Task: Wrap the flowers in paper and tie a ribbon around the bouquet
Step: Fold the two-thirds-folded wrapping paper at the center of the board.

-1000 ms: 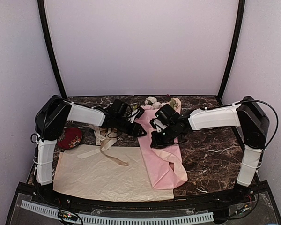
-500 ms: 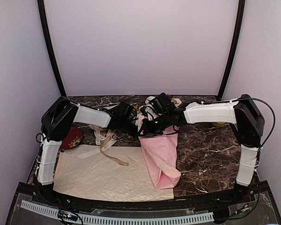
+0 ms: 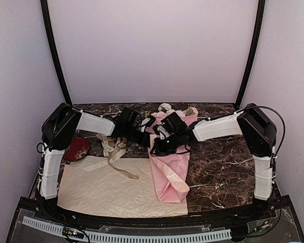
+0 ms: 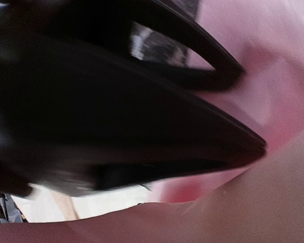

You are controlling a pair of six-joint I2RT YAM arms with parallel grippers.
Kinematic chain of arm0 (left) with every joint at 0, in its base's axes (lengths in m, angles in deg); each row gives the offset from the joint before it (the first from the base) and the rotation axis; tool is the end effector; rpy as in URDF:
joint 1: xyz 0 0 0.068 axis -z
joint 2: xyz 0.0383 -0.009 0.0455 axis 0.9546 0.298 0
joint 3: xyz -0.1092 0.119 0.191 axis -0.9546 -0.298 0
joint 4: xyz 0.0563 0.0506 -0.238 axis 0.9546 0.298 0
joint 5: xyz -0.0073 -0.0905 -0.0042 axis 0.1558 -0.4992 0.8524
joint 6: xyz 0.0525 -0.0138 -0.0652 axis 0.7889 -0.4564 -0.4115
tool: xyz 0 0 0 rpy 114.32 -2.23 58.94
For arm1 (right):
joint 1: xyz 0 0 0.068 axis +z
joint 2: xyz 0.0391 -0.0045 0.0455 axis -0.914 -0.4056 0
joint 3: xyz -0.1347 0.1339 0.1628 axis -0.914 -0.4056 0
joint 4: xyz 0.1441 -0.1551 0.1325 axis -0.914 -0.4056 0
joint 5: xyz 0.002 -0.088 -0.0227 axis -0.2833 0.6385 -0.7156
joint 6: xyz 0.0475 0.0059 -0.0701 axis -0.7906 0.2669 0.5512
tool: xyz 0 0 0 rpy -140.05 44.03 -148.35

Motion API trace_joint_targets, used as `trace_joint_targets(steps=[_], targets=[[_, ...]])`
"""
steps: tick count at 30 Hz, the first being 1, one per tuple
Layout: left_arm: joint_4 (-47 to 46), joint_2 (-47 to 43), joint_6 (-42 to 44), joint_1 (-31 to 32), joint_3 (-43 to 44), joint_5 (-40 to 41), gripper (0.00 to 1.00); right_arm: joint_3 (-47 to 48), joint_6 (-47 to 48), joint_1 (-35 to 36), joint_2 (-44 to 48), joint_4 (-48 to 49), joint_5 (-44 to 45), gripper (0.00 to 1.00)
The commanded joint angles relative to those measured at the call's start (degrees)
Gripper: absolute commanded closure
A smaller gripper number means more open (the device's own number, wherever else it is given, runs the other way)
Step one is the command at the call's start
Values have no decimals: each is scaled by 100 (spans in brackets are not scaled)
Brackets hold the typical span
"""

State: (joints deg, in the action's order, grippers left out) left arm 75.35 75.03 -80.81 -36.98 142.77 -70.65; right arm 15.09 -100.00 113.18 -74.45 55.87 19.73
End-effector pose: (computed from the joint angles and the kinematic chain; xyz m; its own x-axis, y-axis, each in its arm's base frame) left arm 0.3674 -0.3133 0.0983 -0.6376 0.2938 -0.7122 0.7391 0.4939 -0.4580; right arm 0.2843 0.3402 0.1156 -0.8973 -0.1561 -0.4130 -0.3906 0.7166 0.5778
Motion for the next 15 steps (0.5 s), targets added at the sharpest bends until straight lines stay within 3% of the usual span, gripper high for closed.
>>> trace_joint_targets(steps=[1, 9, 15], targets=[[-303, -778, -129, -266, -296, -189, 57, -462, -77, -114, -249, -48, 259, 100], [-519, -1121, -133, -365, -724, -461, 58, -559, -10, -128, -256, -42, 178, 100], [-1872, -1867, -61, -344, -1969, -1236, 51, -509, -11, -125, -251, 40, 15, 100]])
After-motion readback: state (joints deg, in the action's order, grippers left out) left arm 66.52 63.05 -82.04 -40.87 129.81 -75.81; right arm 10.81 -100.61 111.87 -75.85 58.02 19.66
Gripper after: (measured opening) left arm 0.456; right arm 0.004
